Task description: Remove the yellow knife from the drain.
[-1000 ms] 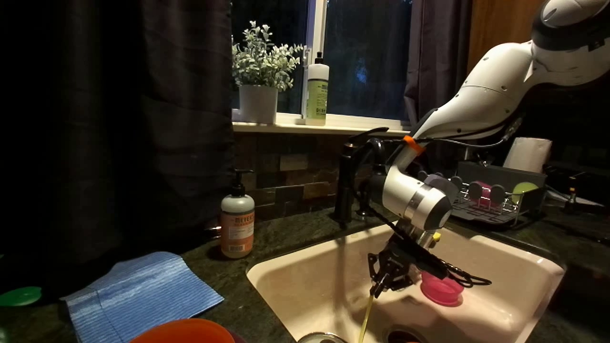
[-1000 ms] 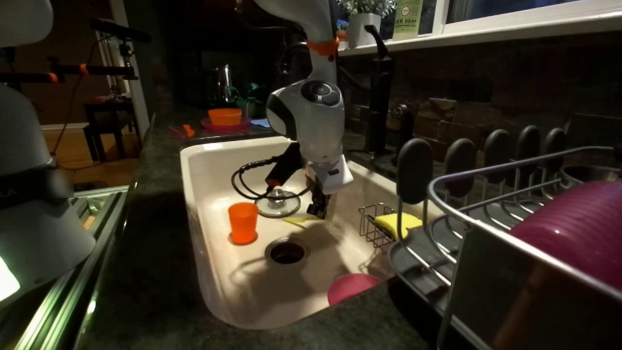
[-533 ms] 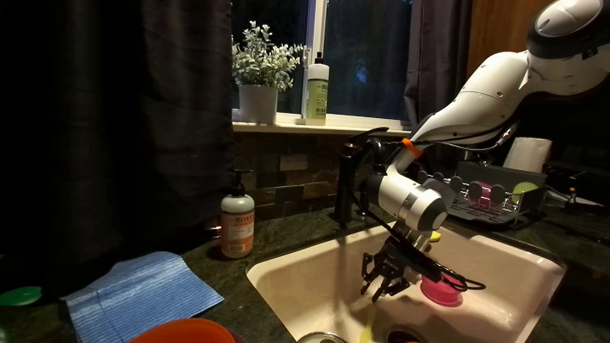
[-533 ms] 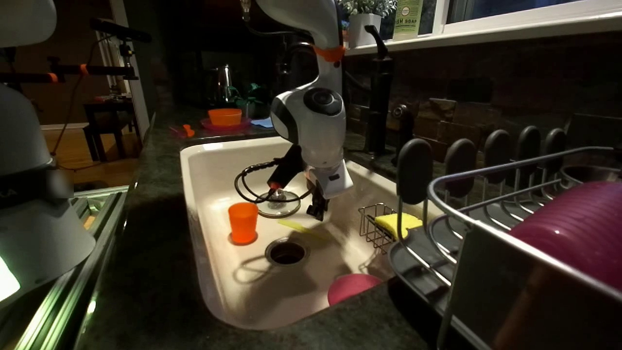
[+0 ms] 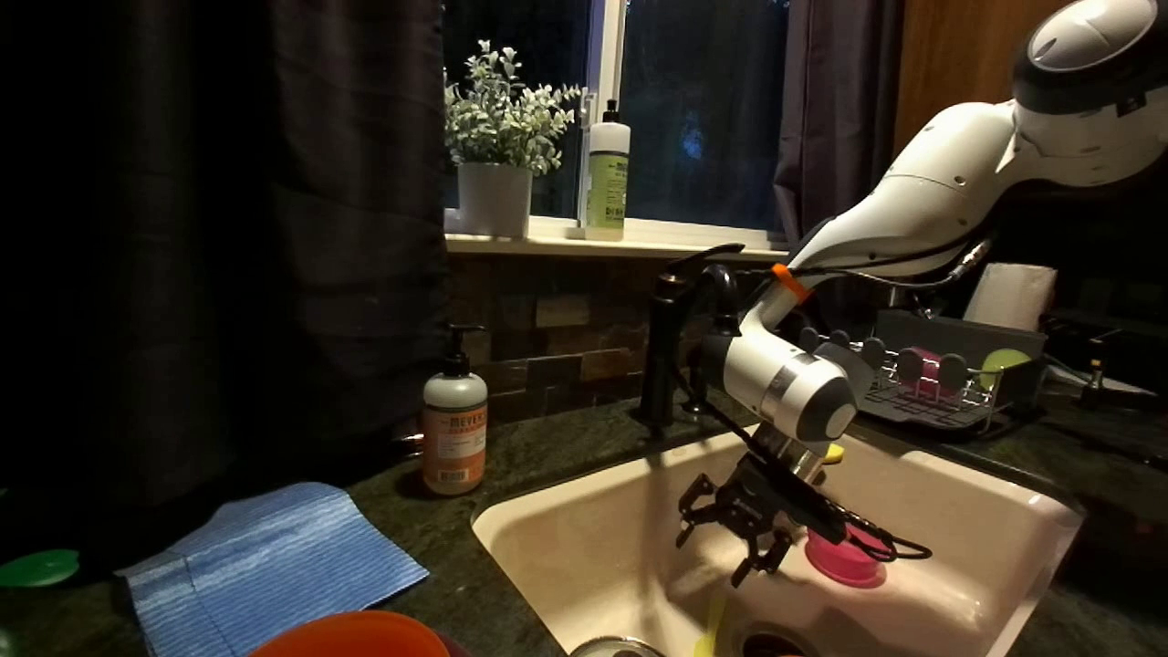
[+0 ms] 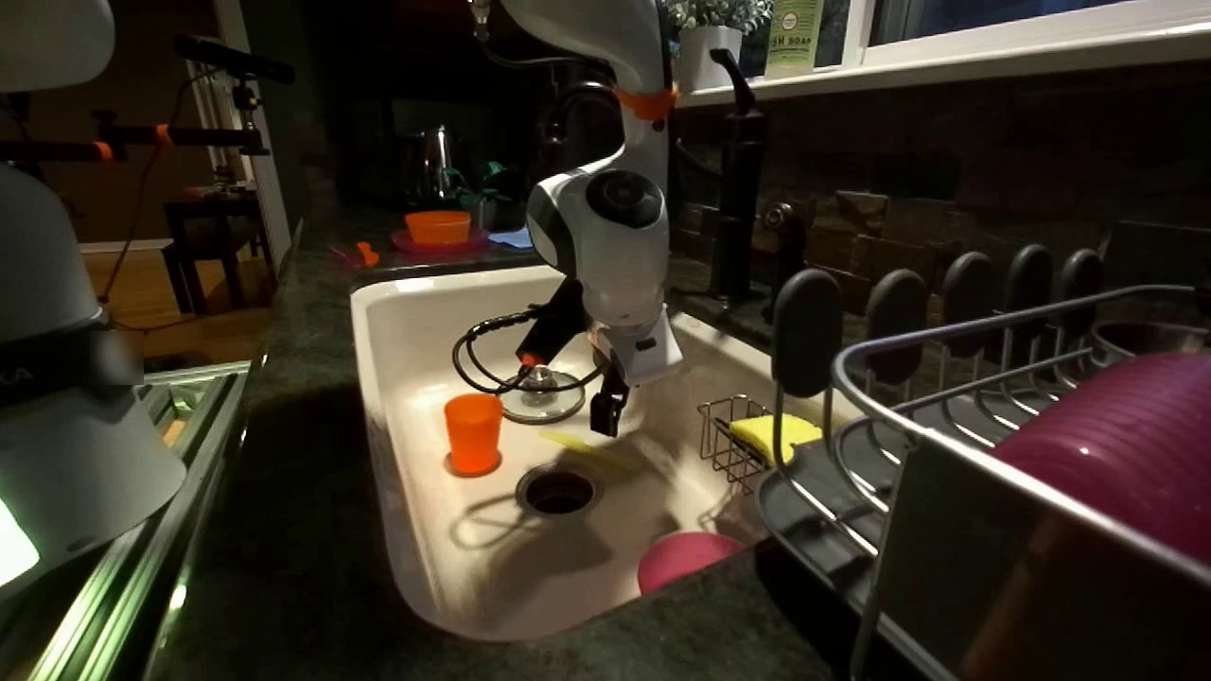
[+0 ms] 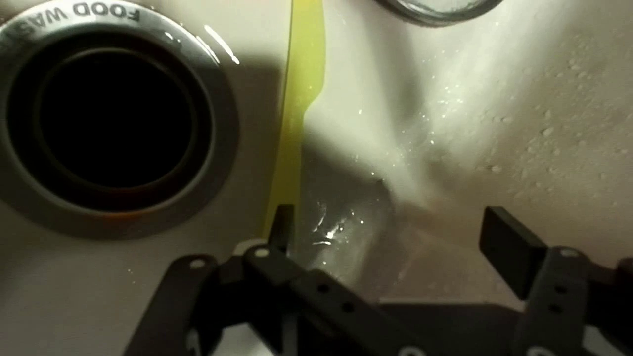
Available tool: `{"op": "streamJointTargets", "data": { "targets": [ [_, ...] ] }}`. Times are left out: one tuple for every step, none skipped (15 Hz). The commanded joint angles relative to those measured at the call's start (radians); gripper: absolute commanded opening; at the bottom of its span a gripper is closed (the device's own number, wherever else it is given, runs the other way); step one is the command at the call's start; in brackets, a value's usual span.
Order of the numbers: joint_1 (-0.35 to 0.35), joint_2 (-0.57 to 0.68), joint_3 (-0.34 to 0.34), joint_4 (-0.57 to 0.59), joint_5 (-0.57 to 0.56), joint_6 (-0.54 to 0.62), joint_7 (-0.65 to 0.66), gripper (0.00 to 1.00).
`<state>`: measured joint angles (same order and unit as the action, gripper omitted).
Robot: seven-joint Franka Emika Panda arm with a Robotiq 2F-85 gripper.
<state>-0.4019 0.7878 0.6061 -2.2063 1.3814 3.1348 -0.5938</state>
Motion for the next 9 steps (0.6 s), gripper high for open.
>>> {"op": "streamJointTargets", "data": {
  "targets": [
    [0.030, -0.058, -0.008, -0.090, -0.011, 0.019, 0.030, 1.00],
    [0.032, -0.073, -0.005, -0.105, -0.013, 0.012, 0.032, 1.00],
    [0.051, -0.098, -0.012, -0.128, -0.022, 0.019, 0.047, 1.00],
    [0.058, -0.113, -0.015, -0.143, -0.028, 0.016, 0.053, 1.00],
    [0.074, -0.134, -0.025, -0.166, -0.036, 0.018, 0.074, 1.00],
    [0.090, -0.155, -0.038, -0.190, -0.047, 0.015, 0.099, 1.00],
    [0.112, -0.174, -0.055, -0.211, -0.058, 0.021, 0.131, 1.00],
    [0.131, -0.190, -0.074, -0.231, -0.065, 0.028, 0.160, 1.00],
    [0.155, -0.210, -0.095, -0.252, -0.079, 0.029, 0.193, 1.00]
  ]
}}
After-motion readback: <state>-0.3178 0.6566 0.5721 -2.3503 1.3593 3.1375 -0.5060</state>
